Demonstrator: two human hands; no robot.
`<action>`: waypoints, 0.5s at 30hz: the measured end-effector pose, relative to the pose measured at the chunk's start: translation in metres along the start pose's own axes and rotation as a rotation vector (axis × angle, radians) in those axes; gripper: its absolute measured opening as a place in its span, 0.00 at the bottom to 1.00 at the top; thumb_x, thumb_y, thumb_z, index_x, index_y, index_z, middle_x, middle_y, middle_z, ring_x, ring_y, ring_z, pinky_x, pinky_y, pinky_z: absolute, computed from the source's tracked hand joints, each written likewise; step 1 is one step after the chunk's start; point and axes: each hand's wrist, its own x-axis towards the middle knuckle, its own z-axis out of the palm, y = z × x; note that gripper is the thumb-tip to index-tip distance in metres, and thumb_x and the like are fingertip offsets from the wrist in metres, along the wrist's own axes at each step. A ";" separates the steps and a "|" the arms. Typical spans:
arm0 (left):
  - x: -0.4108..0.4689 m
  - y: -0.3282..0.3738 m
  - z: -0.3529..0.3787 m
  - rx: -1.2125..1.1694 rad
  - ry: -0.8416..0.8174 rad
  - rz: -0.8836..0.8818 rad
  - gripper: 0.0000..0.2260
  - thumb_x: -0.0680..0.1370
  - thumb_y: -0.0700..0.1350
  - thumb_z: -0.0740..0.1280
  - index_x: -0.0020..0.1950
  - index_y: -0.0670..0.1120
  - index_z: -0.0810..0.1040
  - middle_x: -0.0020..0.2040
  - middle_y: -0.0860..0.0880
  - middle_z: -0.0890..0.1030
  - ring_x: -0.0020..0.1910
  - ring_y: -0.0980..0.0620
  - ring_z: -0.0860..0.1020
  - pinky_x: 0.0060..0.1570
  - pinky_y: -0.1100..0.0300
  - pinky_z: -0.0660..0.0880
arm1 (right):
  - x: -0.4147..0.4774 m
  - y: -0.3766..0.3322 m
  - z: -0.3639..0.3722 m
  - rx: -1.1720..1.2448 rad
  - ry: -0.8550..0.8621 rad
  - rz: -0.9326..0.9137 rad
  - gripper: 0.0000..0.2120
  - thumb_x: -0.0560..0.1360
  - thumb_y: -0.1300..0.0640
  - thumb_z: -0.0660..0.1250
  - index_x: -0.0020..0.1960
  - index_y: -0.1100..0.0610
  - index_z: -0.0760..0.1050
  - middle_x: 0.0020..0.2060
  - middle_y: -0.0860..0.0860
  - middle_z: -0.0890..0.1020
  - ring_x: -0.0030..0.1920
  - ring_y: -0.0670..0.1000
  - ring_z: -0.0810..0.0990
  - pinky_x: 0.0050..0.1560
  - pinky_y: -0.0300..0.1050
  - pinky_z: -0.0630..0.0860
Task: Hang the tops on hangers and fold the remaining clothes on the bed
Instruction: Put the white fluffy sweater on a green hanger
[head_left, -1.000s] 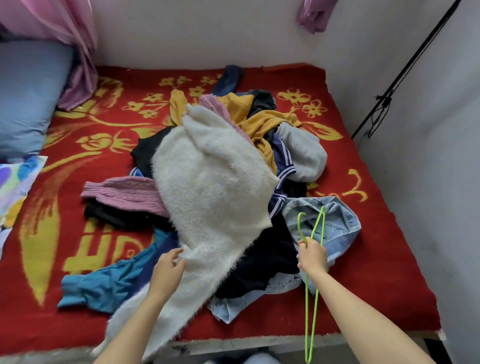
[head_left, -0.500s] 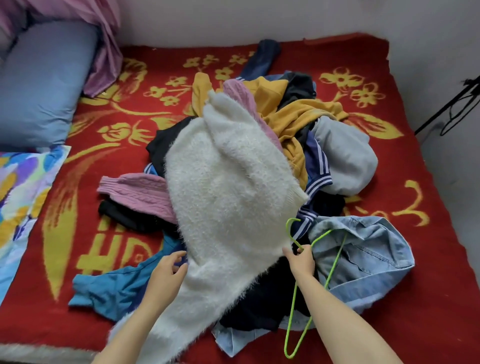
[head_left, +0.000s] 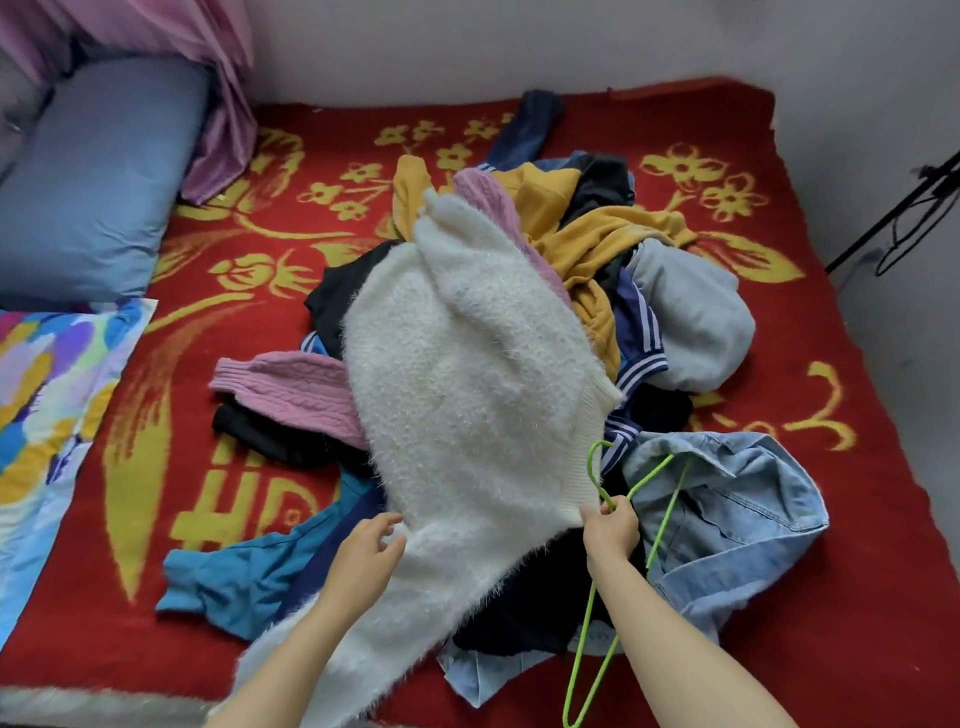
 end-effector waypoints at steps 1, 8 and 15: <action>0.000 0.000 -0.001 0.004 -0.009 0.024 0.15 0.80 0.44 0.61 0.67 0.46 0.71 0.59 0.48 0.74 0.51 0.56 0.72 0.49 0.63 0.66 | -0.009 -0.001 -0.002 0.043 0.021 -0.012 0.18 0.73 0.67 0.65 0.33 0.56 0.58 0.29 0.51 0.66 0.29 0.51 0.62 0.32 0.45 0.61; 0.002 0.017 -0.023 0.001 -0.079 0.240 0.15 0.79 0.41 0.62 0.65 0.45 0.74 0.57 0.47 0.76 0.51 0.54 0.73 0.50 0.63 0.67 | -0.087 -0.033 -0.021 0.204 0.205 -0.334 0.19 0.71 0.68 0.65 0.31 0.56 0.58 0.27 0.50 0.64 0.31 0.53 0.62 0.28 0.36 0.58; -0.008 0.021 -0.080 -0.058 -0.104 0.509 0.14 0.78 0.40 0.64 0.63 0.43 0.75 0.55 0.47 0.76 0.50 0.51 0.75 0.54 0.59 0.70 | -0.186 -0.108 -0.062 0.410 0.354 -0.721 0.19 0.70 0.73 0.64 0.29 0.61 0.59 0.26 0.52 0.64 0.29 0.44 0.62 0.33 0.39 0.62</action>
